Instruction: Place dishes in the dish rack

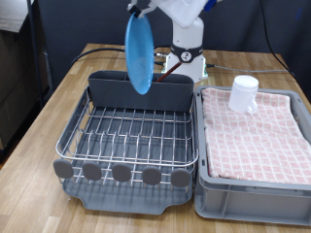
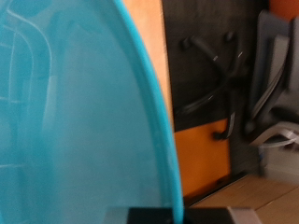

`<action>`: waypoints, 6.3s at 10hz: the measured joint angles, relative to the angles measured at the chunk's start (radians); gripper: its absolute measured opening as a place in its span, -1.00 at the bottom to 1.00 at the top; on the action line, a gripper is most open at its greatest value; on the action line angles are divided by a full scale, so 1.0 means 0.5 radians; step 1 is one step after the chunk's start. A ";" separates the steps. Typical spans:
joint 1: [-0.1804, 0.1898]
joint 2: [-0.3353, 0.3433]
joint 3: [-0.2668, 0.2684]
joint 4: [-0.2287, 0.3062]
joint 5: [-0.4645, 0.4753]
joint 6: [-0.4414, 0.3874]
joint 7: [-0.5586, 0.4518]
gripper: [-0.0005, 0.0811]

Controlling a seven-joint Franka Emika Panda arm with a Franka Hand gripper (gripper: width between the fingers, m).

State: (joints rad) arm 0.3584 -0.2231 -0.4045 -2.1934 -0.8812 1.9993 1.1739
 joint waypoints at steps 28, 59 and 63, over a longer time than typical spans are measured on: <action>-0.104 0.347 -0.373 -0.030 -0.449 0.593 -0.204 -0.94; -0.104 0.641 -0.476 -0.241 -0.428 1.133 0.080 -0.09; -0.104 0.574 -0.463 -0.219 0.233 1.124 -0.447 0.91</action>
State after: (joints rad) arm 0.3064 0.0637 -0.6362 -2.3029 -0.7645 2.5612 0.9502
